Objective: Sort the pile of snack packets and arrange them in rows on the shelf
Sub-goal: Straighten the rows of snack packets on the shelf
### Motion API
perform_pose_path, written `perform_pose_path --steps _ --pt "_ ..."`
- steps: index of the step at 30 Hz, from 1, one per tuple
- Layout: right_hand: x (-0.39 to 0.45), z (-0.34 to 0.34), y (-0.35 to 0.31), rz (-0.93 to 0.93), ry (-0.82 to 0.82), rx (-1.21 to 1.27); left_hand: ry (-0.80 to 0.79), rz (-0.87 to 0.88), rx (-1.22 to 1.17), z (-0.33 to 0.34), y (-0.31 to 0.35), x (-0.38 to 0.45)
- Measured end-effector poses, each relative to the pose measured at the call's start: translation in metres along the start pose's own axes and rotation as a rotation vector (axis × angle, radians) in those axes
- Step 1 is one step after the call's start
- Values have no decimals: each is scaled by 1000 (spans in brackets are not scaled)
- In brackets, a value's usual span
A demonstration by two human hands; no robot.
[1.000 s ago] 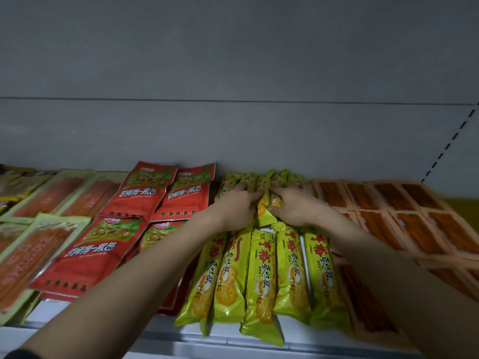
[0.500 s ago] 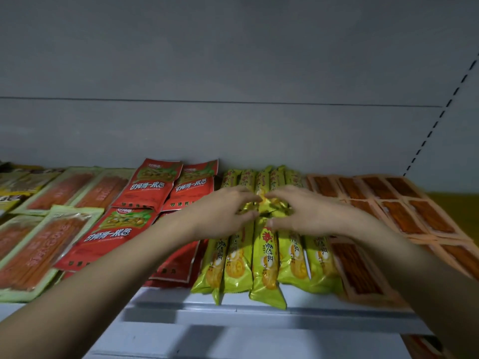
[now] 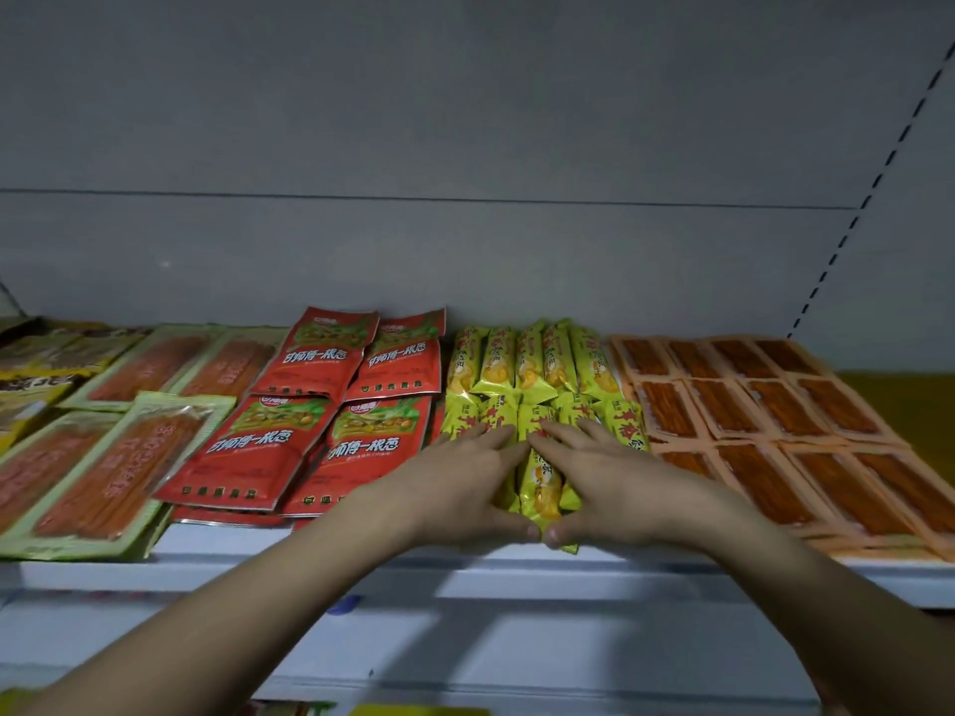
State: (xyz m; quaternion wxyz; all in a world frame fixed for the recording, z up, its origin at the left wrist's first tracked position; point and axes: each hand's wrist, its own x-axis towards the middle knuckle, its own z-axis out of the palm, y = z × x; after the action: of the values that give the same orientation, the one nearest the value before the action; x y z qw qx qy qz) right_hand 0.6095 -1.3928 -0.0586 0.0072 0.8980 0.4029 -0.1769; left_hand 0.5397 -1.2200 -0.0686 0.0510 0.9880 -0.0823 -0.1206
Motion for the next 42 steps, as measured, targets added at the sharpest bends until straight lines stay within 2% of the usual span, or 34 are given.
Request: perform_pose_path --steps 10,16,21,26,33,39,42 --pt "-18 -4 9 35 57 11 46 18 -38 9 -13 -12" --pt "-27 -1 22 164 -36 66 74 16 -11 23 -8 -10" --pt "-23 8 18 162 50 90 108 -15 -3 21 -2 -6" --pt "-24 12 17 166 63 81 136 -58 -51 25 3 -3" --pt "-21 15 9 182 91 92 71 -34 -37 31 2 -2" --pt "-25 18 8 143 91 133 133 -34 -57 20 9 -3" --pt "-32 3 23 74 204 204 185 -5 -100 -5 21 8"
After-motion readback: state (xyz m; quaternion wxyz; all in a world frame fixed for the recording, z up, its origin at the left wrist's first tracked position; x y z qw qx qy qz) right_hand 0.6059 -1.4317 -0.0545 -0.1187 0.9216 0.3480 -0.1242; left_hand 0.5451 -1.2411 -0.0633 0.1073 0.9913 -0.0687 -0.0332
